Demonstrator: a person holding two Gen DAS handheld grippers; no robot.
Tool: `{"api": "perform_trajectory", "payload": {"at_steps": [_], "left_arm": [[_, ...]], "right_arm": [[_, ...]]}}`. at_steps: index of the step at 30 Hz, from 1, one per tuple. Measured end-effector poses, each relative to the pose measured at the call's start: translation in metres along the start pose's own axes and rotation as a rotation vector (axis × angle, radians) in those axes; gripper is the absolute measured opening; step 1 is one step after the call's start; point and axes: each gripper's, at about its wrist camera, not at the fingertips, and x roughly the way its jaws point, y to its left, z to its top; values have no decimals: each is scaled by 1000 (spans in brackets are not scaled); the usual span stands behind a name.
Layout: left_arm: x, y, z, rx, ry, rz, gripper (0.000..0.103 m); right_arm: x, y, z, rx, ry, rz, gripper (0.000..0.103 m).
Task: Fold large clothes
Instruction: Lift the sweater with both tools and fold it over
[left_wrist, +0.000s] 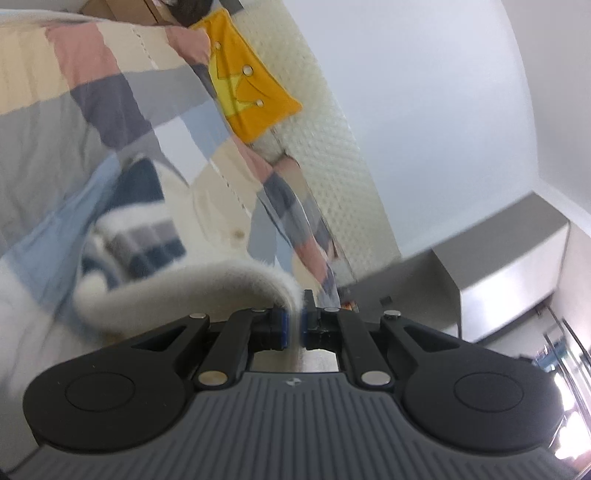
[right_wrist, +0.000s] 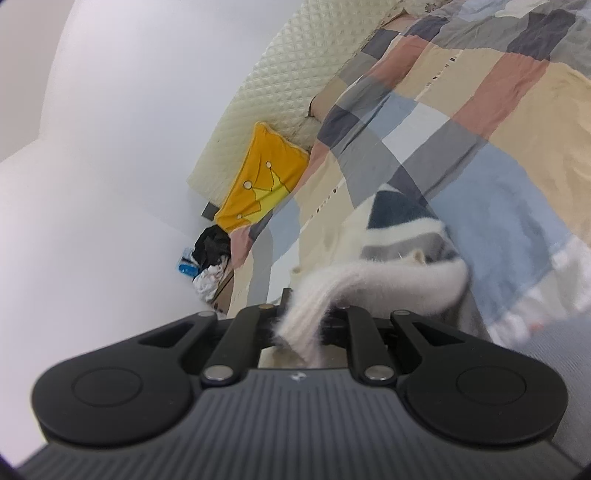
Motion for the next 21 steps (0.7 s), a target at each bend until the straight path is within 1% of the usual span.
{"api": "perform_trajectory", "payload": {"at_steps": [5,9,13,17,19,21], "left_arm": [[60,-5,37,-13,-53,56,7],[109,-14,68,22,-92,106,8],[156,-14,94,67,-117,165,8],[196,1,112,137,-137,203,8],[213,15,116,154,-160,206,8],[230,32,119,172,-161,220,8]], "right_arm": [[47,18,27,-14,-22,-35,13],[89,31,47,-43,-58,-98,13],[139,28,69,2,-82,-141,13],[184,13,84,23,-72,-154,13],[207,6,88,-8,-60,-156,13],[229,-2,91,-48,-44,-153,13]]}}
